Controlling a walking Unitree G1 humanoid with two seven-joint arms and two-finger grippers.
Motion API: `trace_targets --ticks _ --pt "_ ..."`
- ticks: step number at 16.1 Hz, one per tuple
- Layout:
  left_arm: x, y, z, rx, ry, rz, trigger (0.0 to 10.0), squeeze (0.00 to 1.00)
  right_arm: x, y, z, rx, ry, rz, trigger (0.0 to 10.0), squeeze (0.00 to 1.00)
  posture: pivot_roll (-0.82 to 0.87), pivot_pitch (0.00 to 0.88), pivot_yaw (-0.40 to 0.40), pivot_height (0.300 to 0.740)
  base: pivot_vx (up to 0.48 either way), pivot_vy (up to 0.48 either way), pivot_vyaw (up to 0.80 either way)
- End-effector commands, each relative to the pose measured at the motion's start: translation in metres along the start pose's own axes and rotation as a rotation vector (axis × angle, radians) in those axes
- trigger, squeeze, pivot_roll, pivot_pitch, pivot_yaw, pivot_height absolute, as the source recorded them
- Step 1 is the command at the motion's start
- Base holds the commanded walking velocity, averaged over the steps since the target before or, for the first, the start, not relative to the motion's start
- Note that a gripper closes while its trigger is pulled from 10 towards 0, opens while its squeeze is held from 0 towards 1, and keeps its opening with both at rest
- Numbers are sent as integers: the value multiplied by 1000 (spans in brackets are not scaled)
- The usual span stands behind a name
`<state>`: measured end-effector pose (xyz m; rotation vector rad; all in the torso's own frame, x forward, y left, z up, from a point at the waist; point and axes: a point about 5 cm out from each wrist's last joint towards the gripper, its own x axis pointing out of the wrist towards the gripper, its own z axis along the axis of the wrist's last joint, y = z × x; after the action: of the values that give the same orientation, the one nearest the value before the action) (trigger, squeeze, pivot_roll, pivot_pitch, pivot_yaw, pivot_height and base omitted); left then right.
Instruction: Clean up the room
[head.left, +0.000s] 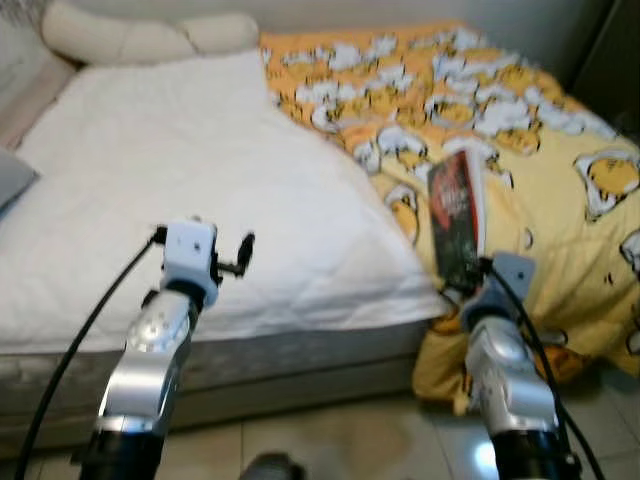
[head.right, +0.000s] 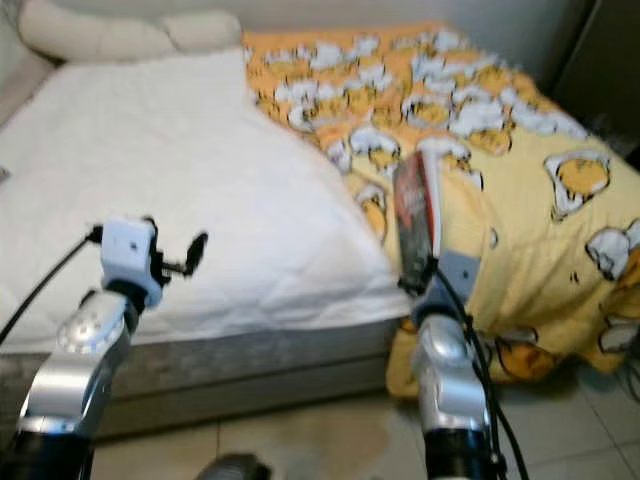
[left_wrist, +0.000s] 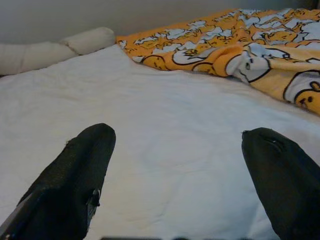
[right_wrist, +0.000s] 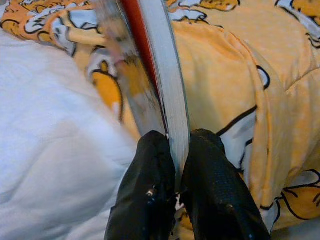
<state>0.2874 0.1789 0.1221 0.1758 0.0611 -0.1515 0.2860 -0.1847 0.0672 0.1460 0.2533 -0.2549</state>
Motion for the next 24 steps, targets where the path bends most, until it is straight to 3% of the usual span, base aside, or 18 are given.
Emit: trace_targets --ticks 1,19,24 --pt "-1 8 2 18 0 23 10000 0 1 10 14 13 -64 25 10000 0 175 0 24 740 0 480 0" --pt "-2 8 2 20 0 29 10000 0 1 12 19 2 -82 43 10000 0 178 0 22 740 0 479 0" --pt "1 10 7 9 -21 52 10000 0 2 14 19 0 -82 51 10000 0 180 0 21 740 0 0 0"
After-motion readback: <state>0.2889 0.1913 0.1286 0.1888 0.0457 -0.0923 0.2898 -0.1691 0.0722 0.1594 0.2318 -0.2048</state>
